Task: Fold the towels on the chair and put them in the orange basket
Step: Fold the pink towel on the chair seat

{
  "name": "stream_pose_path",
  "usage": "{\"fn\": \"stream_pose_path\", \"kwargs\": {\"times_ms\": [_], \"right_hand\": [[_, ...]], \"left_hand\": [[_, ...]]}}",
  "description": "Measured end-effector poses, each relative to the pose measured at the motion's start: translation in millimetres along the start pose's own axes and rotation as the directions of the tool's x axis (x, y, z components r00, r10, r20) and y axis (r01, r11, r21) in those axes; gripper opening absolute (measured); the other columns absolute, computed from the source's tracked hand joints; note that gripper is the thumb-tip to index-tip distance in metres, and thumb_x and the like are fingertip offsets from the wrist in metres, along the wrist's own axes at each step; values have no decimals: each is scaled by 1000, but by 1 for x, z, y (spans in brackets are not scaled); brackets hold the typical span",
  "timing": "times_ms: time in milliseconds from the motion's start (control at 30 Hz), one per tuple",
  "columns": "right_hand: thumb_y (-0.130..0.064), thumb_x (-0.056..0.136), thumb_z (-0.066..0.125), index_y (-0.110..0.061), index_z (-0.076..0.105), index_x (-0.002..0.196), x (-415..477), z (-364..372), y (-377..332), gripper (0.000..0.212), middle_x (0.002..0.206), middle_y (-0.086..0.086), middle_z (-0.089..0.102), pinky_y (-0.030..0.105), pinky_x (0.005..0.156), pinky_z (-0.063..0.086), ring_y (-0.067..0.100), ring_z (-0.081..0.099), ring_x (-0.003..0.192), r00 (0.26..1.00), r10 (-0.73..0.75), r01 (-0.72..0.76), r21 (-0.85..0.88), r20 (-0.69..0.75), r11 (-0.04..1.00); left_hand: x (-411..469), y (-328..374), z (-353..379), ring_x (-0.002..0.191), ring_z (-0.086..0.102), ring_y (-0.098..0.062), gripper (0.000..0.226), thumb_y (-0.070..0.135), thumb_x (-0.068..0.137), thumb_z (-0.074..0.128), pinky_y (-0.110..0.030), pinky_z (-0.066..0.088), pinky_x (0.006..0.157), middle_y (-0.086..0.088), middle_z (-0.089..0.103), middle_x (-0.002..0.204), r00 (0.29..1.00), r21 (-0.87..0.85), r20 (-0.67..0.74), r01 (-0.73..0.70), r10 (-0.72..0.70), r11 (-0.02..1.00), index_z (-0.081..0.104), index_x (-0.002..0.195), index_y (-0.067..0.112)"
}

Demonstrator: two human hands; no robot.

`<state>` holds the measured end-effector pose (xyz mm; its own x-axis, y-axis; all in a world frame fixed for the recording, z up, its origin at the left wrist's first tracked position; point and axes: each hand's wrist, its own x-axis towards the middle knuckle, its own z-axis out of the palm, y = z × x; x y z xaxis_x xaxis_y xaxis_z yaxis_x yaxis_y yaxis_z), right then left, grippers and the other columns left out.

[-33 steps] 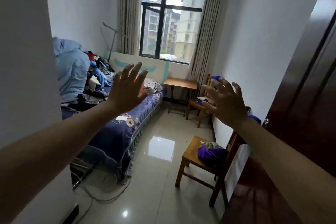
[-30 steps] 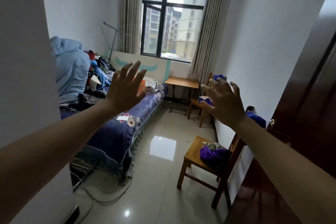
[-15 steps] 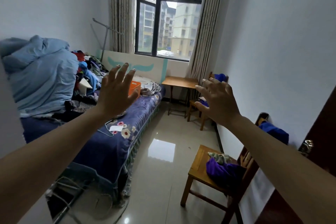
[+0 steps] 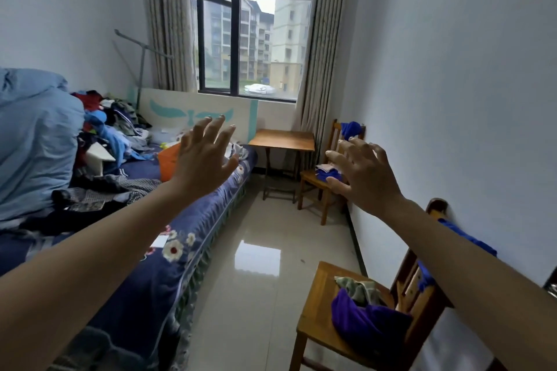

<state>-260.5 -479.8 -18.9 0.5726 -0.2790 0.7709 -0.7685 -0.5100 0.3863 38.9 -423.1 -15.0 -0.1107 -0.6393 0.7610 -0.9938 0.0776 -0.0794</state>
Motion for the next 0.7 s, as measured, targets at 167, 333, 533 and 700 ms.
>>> {"fn": "stream_pose_path", "kwargs": {"times_ms": [167, 333, 533, 700], "right_hand": [[-27, 61, 86, -5, 67, 106, 17, 64, 26, 53, 104, 21, 66, 47, 74, 52, 39, 65, 95, 1000, -14, 14, 91, 3, 996], [-26, 60, 86, -4, 67, 105, 31, 139, 29, 54, 106, 24, 65, 49, 72, 54, 39, 65, 95, 998, -40, 35, 137, 37, 990], [-29, 61, 85, -7, 67, 107, 76, 243, 20, 54, 109, 22, 65, 50, 79, 52, 41, 62, 102, 994, -70, 59, 125, 87, 990], [-32, 66, 82, -9, 67, 109, 131, 321, 28, 52, 113, 22, 64, 55, 84, 48, 42, 60, 106, 991, -59, 50, 80, 116, 996]], "left_hand": [[34, -3, 40, 90, 63, -37, 50, 39, 80, 36, -48, 47, 77, -19, 69, 96, 1000, -40, 28, 7, -6, 999, 66, 98, 3], [46, -34, 97, 100, 60, -40, 53, 38, 80, 38, -51, 49, 78, -22, 64, 110, 997, 6, 82, -9, 8, 1000, 62, 106, -1], [72, -105, 180, 116, 50, -41, 54, 43, 79, 38, -58, 42, 89, -22, 55, 126, 991, 79, 133, 19, -30, 997, 47, 120, 8], [115, -163, 244, 113, 52, -41, 55, 42, 79, 37, -56, 45, 85, -21, 57, 125, 988, 86, 155, -6, -7, 996, 48, 120, 7]]}}
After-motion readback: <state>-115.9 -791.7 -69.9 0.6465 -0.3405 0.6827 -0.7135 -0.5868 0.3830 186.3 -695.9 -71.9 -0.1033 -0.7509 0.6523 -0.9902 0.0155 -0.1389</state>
